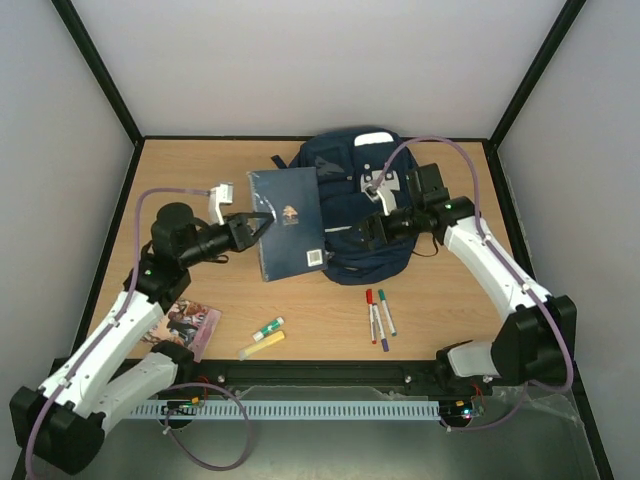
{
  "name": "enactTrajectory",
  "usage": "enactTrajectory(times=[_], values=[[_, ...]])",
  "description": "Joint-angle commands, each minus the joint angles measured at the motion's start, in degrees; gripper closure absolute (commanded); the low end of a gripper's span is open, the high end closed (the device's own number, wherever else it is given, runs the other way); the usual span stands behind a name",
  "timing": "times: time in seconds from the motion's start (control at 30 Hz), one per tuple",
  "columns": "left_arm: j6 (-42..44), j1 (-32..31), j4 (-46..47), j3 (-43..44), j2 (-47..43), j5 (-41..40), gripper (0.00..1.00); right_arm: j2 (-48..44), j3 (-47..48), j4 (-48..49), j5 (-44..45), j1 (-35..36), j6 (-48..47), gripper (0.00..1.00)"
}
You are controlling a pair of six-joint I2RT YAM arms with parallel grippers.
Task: Pack the student bag
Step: Pick up the book from the center of the board.
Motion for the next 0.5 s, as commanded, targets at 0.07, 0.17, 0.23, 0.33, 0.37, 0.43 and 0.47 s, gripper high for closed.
enactTrajectory(times=[0.07, 0.17, 0.23, 0.33, 0.37, 0.43, 0.47], values=[[-0.91, -6.70, 25.57, 0.77, 4.04, 2.30, 0.98, -7.50, -5.53, 2.17, -7.94, -0.04, -0.04, 0.01], [-2.04, -7.09, 30.14, 0.46, 5.41, 2.00, 0.98, -10.60, -8.56, 6.31, -8.46, -0.30, 2.46, 0.01], [-3.83, -7.13, 34.09, -0.42, 5.69, 2.09, 0.98, -12.38, -9.59, 8.41, -9.57, -0.33, 3.19, 0.01], [-7.23, -7.18, 40.42, -2.05, 6.50, 2.24, 0.98, -12.09, -9.15, 8.75, -13.72, -0.35, 3.16, 0.01], [-8.13, -7.18, 42.08, -2.35, 6.95, 2.46, 0.98, -11.70, -8.82, 8.80, -15.34, -0.35, 3.14, 0.01], [-10.21, -7.18, 44.48, -2.53, 8.21, 2.90, 0.98, -10.81, -8.44, 9.48, -19.31, -0.35, 3.38, 0.00], [-11.30, -7.22, 46.23, -2.58, 8.87, 3.26, 0.98, -10.31, -8.41, 10.02, -21.35, -0.35, 3.82, 0.01]])
